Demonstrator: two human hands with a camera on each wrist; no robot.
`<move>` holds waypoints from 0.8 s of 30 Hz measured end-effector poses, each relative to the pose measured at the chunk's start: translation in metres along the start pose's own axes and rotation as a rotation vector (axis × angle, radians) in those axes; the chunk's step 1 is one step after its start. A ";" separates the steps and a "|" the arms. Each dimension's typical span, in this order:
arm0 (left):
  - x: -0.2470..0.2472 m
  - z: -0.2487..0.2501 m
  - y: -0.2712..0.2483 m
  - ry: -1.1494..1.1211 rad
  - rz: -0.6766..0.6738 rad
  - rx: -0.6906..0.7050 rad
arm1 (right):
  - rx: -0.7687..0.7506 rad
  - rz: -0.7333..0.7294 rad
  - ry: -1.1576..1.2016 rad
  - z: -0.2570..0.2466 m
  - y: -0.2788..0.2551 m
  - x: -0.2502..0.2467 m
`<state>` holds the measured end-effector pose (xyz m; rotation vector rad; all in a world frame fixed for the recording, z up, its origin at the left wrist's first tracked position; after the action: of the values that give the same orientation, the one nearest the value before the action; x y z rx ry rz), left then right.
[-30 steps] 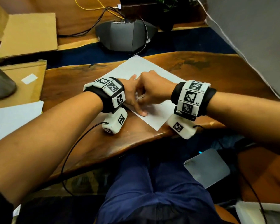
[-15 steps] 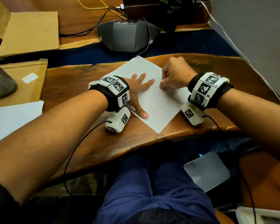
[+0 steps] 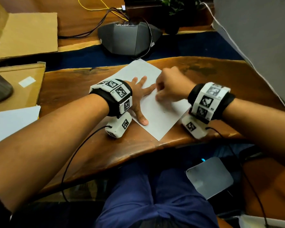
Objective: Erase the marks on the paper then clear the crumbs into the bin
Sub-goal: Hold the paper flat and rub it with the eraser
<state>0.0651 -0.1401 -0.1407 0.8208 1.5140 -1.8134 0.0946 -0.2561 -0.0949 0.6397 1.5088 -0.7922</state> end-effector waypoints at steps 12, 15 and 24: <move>-0.002 0.003 0.000 0.023 0.000 -0.015 | -0.127 -0.097 0.072 -0.021 -0.015 0.013; -0.002 0.003 -0.001 0.018 -0.004 -0.027 | -0.027 -0.107 0.126 0.008 -0.006 0.008; -0.003 0.003 -0.006 0.019 -0.002 -0.032 | -0.028 -0.102 0.135 0.003 -0.012 0.011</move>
<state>0.0619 -0.1419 -0.1339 0.8238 1.5529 -1.7831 0.0855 -0.2664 -0.1044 0.6092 1.6838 -0.8167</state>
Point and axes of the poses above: each hand's wrist, its own y-axis towards the middle knuckle, its own x-axis out of the palm, z = x × y, the point moved 6 cm from there along y, towards the middle knuckle, and after that the axes turned 15 degrees about -y, right-handed, at the moved point
